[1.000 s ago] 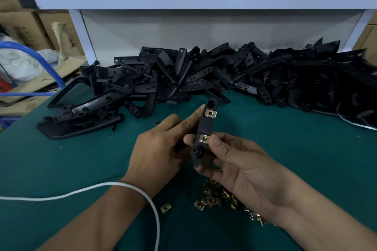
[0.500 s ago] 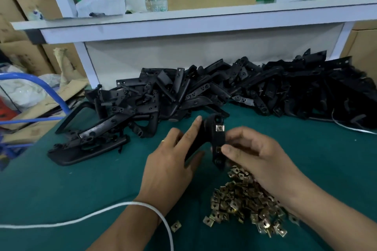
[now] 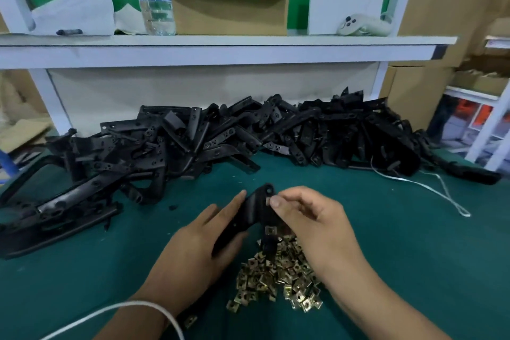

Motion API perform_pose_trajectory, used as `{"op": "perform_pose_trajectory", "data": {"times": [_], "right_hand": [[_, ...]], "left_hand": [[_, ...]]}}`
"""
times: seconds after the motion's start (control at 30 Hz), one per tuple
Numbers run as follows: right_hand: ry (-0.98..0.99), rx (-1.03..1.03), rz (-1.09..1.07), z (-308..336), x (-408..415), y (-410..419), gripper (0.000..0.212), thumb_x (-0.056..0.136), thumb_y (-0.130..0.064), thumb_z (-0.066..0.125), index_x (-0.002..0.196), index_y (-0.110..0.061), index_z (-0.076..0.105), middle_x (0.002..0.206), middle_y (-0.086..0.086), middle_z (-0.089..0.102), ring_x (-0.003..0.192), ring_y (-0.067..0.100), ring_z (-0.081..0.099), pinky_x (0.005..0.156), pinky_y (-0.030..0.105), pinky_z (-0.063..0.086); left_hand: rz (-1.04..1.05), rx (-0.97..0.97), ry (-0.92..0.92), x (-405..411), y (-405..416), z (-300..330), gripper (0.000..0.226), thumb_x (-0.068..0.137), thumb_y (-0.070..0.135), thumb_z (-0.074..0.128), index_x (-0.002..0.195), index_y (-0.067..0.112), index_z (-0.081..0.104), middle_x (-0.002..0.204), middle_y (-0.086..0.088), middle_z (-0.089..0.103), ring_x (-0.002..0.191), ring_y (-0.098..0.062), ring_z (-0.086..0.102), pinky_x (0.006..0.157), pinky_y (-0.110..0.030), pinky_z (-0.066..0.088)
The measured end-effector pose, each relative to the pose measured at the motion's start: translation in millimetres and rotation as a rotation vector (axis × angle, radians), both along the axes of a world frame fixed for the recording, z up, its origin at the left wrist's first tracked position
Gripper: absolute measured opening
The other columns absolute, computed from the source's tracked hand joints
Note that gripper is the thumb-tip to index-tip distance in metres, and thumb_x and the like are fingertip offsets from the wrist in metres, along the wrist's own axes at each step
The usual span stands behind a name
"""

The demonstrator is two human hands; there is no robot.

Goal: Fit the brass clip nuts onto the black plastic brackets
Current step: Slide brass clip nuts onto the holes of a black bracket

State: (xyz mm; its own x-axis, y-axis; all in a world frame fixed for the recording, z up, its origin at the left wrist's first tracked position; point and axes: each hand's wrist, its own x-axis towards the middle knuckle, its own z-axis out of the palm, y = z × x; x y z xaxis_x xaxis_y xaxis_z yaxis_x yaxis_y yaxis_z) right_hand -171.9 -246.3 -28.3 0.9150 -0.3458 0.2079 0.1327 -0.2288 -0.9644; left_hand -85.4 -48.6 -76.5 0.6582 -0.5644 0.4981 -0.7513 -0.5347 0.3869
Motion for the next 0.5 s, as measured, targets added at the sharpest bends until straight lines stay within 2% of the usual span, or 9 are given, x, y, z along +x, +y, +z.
{"op": "perform_pose_trajectory", "data": {"times": [0.07,0.1,0.2,0.33,0.43,0.5], "right_hand": [[0.045,0.107,0.043,5.7,3.1,2.2,0.017,0.094,-0.036,0.075,0.088,-0.021,0.08,0.081,0.015,0.073,0.072,0.023,0.068,0.08,0.047,0.06],[0.077,0.142,0.071,7.9,4.9,2.4,0.02,0.094,-0.034,0.075,0.087,-0.017,0.08,0.082,0.016,0.075,0.072,0.025,0.072,0.075,0.047,0.063],[0.115,0.188,0.187,8.0,7.4,3.8,0.025,0.097,-0.029,0.072,0.086,-0.008,0.078,0.083,0.017,0.078,0.068,0.026,0.076,0.062,0.032,0.062],[0.066,0.101,0.309,10.6,6.4,-7.3,0.024,0.1,-0.028,0.069,0.085,-0.01,0.078,0.08,0.015,0.078,0.068,0.025,0.077,0.067,0.028,0.062],[0.061,-0.033,0.401,17.3,9.5,-23.8,0.024,0.1,-0.027,0.068,0.085,-0.01,0.077,0.08,0.018,0.076,0.072,0.031,0.076,0.071,0.037,0.063],[0.079,-0.043,0.442,21.1,14.9,-28.4,0.025,0.1,-0.026,0.067,0.086,-0.009,0.078,0.081,0.021,0.076,0.074,0.034,0.076,0.073,0.039,0.063]], "left_hand": [[-0.004,0.052,-0.022,-1.0,-0.6,2.6,0.069,0.096,0.066,0.043,0.158,0.056,0.013,0.105,0.023,0.051,0.079,-0.004,0.061,0.065,-0.031,0.057],[0.013,0.089,-0.062,-1.6,-1.8,4.9,0.07,0.096,0.066,0.041,0.159,0.053,0.013,0.102,0.021,0.053,0.075,-0.006,0.061,0.06,-0.031,0.056],[0.063,0.193,-0.18,-3.4,-2.8,7.8,0.068,0.101,0.061,0.029,0.162,0.046,0.006,0.094,0.013,0.05,0.063,-0.011,0.057,0.049,-0.034,0.051],[0.043,0.157,-0.143,-3.1,1.6,6.0,0.065,0.103,0.062,0.025,0.16,0.05,-0.003,0.097,0.011,0.047,0.062,-0.016,0.056,0.055,-0.04,0.053],[-0.003,0.134,-0.112,-3.4,0.0,5.8,0.065,0.103,0.062,0.026,0.16,0.051,-0.003,0.095,0.011,0.047,0.064,-0.017,0.056,0.057,-0.041,0.054],[0.0,0.148,-0.115,-2.8,-0.8,4.7,0.065,0.104,0.06,0.029,0.16,0.051,-0.003,0.093,0.01,0.048,0.064,-0.016,0.055,0.056,-0.041,0.054]]}}
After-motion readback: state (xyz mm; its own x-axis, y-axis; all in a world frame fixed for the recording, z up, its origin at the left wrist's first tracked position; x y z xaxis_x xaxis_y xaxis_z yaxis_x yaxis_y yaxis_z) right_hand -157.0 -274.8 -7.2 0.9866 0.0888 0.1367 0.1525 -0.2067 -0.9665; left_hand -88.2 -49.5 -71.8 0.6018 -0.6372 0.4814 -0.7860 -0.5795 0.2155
